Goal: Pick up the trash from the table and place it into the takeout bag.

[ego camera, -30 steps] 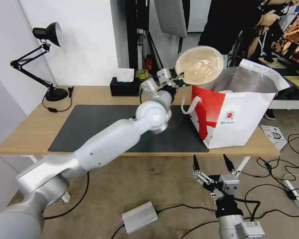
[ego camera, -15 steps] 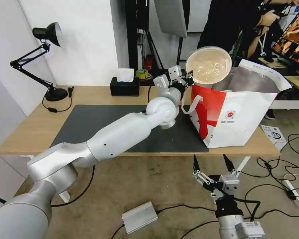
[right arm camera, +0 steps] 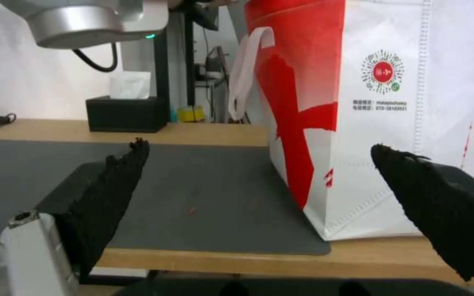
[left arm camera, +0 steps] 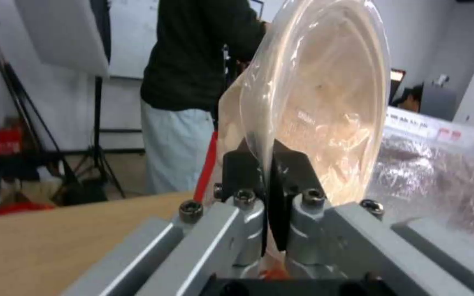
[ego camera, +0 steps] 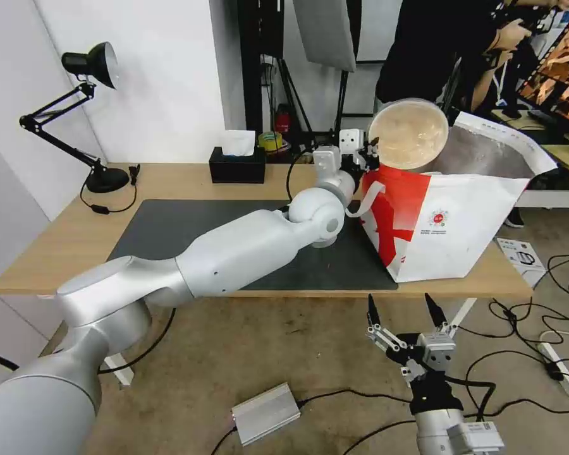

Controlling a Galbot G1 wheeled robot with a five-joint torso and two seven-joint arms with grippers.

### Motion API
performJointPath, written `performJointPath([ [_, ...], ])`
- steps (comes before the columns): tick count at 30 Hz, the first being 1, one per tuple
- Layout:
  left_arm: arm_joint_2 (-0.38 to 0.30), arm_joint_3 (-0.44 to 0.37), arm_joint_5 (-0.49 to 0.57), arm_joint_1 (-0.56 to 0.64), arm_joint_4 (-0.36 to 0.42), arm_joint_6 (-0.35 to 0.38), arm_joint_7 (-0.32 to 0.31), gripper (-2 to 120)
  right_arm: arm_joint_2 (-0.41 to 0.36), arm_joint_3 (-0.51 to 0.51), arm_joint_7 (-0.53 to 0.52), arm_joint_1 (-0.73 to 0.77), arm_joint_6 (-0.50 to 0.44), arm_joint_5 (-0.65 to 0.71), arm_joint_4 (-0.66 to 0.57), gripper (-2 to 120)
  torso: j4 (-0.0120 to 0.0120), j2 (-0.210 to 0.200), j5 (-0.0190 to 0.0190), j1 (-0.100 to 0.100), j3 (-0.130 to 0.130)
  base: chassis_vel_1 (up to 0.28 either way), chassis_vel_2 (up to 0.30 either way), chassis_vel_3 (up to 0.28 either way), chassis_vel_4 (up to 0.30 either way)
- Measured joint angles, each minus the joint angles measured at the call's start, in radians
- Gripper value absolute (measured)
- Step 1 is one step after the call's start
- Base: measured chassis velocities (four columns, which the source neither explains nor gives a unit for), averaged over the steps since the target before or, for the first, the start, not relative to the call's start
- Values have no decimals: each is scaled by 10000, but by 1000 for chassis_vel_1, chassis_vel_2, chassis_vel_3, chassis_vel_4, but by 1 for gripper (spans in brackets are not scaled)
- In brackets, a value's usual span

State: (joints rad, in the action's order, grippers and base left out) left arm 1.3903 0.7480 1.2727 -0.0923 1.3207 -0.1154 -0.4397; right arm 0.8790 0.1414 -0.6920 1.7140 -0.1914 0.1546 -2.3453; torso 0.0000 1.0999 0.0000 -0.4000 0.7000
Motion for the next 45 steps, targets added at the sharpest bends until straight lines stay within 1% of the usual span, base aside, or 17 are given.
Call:
performJointPath([
  [4, 68, 591, -993, -249, -240, 1, 363, 0, 0, 0, 0, 0, 0, 0, 0, 100, 1, -1, 0, 0, 0, 0, 0, 0, 0],
  [13, 90, 900, -1621, -413, -341, -62, 627, 0, 0, 0, 0, 0, 0, 0, 0, 100, -1, 0, 0, 1, 0, 0, 0, 0, 0],
  [17, 40, 918, -1659, -413, -248, -115, 623, 1, 0, 0, 0, 0, 0, 0, 0, 100, 0, 0, 0, 1, 0, 0, 0, 0, 0],
  [20, -25, 902, -1693, -410, -197, -159, 599, 14, 0, 0, 0, 0, 0, 0, 0, 100, -1, 0, 0, 1, 0, 0, 0, 0, 0],
  [21, -25, 902, -1693, -410, -197, -159, 599, 14, 0, 0, 0, 0, 0, 0, 0, 100, -1, 0, 0, 1, 0, 0, 0, 0, 0],
  [23, -107, 893, -1695, -414, -131, -181, 572, 23, 0, 0, 0, 0, 0, 0, 0, 100, 0, 0, -2, 0, 0, 0, 0, 0, 0],
  [25, -133, 893, -1704, -417, -114, -188, 565, 27, 0, 0, 0, 0, 0, 0, 0, 100, 0, 0, -1, 1, 0, 0, 0, 0, 0],
  [26, -189, 897, -1721, -436, -69, -197, 558, 33, 0, 0, 0, 0, 0, 0, 0, 100, 0, 0, -1, 1, 0, 0, 0, 0, 0],
  [28, -258, 901, -1721, -472, -10, -200, 546, 42, 0, 0, 0, 0, 0, 0, 0, 100, 0, 0, -2, 1, 0, 0, 0, 0, 0],
  [30, -285, 903, -1721, -491, 16, -202, 545, 45, 0, 0, 0, 0, 0, 0, 0, 100, 0, 0, -1, 0, 0, 0, 0, 0, 0],
  [33, -349, 917, -1728, -577, 120, -218, 536, 61, 0, 0, 1, 0, 0, 0, 0, 100, 0, 0, -1, 1, -1, 0, 0, 0, 0],
  [34, -349, 917, -1728, -577, 120, -218, 536, 61, 0, 0, 1, 0, 0, 0, 0, 100, 0, 0, -1, 1, -1, 0, 0, 0, 0],
  [35, -351, 920, -1747, -606, 165, -230, 534, 67, 0, 0, 0, 0, 0, 0, 0, 100, 0, 0, -1, 1, 0, 0, 0, 0, 0],
  [37, -351, 922, -1752, -621, 193, -234, 530, 69, 0, 0, 0, 0, 0, 0, 0, 100, 0, 0, -1, 1, 0, 0, 0, 0, 0],
  [41, -377, 919, -1761, -724, 360, -267, 388, 88, 0, 0, 0, 0, 0, 0, 0, 100, -1, 1, -1, 1, 0, 0, 0, 0, 0],
  [42, -377, 919, -1761, -724, 360, -267, 388, 88, 0, 0, 0, 0, 0, 0, 0, 100, -1, 1, -1, 1, 0, 0, 0, 0, 0],
  [45, -526, 825, -1693, -862, 719, -276, 262, 99, 0, 0, 0, 0, 0, 0, 0, 100, -2, 0, -1, 1, 0, 0, 0, 0, 0],
])
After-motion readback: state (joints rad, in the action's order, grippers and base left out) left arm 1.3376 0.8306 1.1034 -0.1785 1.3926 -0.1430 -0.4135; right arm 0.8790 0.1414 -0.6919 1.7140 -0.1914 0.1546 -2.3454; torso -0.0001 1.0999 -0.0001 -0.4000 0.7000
